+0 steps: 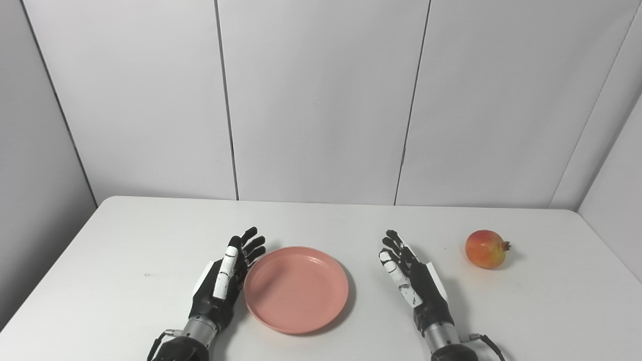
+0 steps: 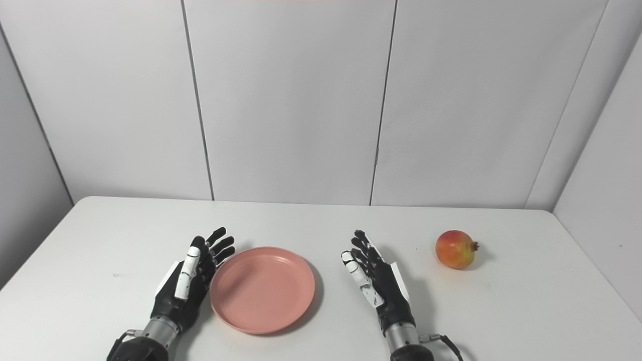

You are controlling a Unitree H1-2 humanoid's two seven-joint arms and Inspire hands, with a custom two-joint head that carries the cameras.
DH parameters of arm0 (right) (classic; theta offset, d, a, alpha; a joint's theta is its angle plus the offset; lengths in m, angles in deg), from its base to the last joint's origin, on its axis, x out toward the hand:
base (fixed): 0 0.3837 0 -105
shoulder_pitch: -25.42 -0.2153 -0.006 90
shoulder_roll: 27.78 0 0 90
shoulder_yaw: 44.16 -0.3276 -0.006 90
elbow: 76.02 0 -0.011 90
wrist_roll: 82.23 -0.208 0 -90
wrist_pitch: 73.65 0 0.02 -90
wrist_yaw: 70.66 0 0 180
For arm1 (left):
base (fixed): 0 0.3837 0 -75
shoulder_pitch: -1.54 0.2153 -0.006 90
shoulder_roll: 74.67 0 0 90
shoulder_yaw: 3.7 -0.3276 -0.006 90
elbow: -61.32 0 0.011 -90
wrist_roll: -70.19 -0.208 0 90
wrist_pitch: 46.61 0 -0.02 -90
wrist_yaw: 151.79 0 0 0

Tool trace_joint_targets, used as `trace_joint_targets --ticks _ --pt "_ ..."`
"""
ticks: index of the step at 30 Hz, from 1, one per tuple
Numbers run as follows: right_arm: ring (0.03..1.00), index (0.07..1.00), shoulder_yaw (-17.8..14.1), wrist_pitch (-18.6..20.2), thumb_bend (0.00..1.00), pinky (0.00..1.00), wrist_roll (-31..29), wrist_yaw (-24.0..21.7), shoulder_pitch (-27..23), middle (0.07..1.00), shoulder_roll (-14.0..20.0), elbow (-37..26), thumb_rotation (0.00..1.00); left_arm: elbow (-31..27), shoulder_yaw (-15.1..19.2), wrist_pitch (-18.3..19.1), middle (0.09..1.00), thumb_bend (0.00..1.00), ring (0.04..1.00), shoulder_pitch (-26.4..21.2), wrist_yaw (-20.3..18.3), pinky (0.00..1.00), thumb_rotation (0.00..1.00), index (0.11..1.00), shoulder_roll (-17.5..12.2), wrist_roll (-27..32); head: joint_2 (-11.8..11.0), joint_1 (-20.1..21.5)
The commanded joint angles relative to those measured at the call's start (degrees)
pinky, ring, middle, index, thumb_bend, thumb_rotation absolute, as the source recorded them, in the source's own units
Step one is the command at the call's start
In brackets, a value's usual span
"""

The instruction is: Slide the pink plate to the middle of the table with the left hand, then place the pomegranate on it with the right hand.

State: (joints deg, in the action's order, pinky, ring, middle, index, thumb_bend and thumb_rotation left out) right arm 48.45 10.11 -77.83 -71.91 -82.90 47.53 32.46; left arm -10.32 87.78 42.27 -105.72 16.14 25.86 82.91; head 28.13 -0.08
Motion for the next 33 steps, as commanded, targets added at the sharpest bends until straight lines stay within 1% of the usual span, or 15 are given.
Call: trace_joint_targets --ticks 1,4,9,12,16,18,20,28,33 --pt "0.88 0.921 -0.48 -0.96 0.48 0.85 -0.87 -0.3 -1.42 0.914 0.51 -1.56 0.79 0.16 -0.63 0.36 0.913 0.66 0.92 0.59 -0.67 0.9 1.0 0.907 0.9 -0.05 -0.05 -0.63" --pt "0.887 0.925 -0.54 -1.0 0.48 0.86 -1.41 -0.78 -1.38 0.919 0.91 -1.57 0.79 0.74 -1.04 -0.35 0.915 0.66 0.921 0.46 -0.83 0.9 1.0 0.911 1.03 -0.36 -0.23 -1.35" --pt "0.893 0.931 -0.02 -1.29 0.49 0.88 -0.74 -1.0 -1.31 0.923 1.69 -1.56 0.82 1.85 -1.45 -2.17 0.92 0.65 0.922 0.31 -1.19 0.9 1.0 0.913 1.11 -0.92 -0.64 -1.73" --pt "0.892 0.93 -0.13 -0.73 0.5 0.87 -1.3 -1.12 -1.28 0.922 1.72 -1.66 0.79 2.17 -1.47 -2.37 0.916 0.65 0.917 0.25 -1.12 0.89 1.0 0.907 1.24 -0.89 -0.96 -2.19" --pt "0.891 0.929 -0.13 -0.78 0.5 0.87 -1.29 -1.01 -1.21 0.918 1.78 -1.68 0.77 2.42 -1.07 -2.19 0.91 0.66 0.911 0.19 -1.11 0.88 0.99 0.898 1.65 -0.18 -1.01 -2.34" --pt "0.896 0.933 -0.03 -0.67 0.48 0.88 -1.15 -1.1 -1.12 0.922 1.94 -1.85 0.78 2.64 -0.85 -2.22 0.906 0.66 0.908 0.14 -1.15 0.88 0.97 0.891 1.89 0.17 -1.08 -2.37" --pt "0.898 0.937 0.0 -0.65 0.49 0.89 -1.22 -1.23 -1.05 0.925 1.98 -1.96 0.79 2.89 -0.72 -2.41 0.903 0.65 0.906 0.12 -1.22 0.88 0.96 0.887 2.03 0.24 -1.19 -2.41" --pt "0.897 0.936 -0.01 -0.58 0.49 0.88 -1.57 -1.42 -0.87 0.924 1.97 -2.25 0.78 3.51 -0.86 -3.63 0.893 0.64 0.897 0.23 -1.91 0.87 0.95 0.879 2.2 0.06 -1.39 -2.56" --pt "0.894 0.936 0.0 -0.92 0.48 0.88 -1.57 -1.55 -0.83 0.923 2.12 -2.07 0.79 3.51 -1.29 -3.9 0.893 0.67 0.896 0.45 -2.08 0.87 0.94 0.88 2.22 -0.69 -1.8 -2.77"
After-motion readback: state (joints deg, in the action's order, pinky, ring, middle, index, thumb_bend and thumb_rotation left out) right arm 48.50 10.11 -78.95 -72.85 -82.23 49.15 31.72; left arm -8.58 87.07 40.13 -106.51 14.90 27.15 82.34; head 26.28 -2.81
